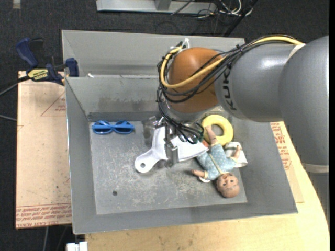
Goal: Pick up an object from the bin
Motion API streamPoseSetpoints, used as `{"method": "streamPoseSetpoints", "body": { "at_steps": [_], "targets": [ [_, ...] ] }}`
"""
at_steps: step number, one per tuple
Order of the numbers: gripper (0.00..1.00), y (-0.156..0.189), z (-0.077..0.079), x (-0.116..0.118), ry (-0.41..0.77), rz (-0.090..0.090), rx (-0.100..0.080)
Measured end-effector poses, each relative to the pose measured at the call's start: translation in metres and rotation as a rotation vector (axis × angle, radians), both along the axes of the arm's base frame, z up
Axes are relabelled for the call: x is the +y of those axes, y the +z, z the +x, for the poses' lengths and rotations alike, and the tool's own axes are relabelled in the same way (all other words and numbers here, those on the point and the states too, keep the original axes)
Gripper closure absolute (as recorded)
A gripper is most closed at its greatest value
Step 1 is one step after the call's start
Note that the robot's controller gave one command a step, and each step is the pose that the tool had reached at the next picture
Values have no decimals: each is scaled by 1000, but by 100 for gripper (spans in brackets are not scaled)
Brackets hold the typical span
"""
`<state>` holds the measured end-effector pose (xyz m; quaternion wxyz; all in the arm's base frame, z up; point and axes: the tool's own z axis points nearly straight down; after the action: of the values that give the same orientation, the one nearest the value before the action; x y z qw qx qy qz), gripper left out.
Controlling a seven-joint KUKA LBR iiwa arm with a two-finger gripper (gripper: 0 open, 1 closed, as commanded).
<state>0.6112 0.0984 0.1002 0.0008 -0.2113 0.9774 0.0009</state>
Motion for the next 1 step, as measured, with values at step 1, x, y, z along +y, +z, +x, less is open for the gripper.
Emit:
{"method": "streamPoseSetpoints", "body": {
  "at_steps": [1],
  "targets": [
    [100,-31,-49,-7,330,4,1]
  ]
}}
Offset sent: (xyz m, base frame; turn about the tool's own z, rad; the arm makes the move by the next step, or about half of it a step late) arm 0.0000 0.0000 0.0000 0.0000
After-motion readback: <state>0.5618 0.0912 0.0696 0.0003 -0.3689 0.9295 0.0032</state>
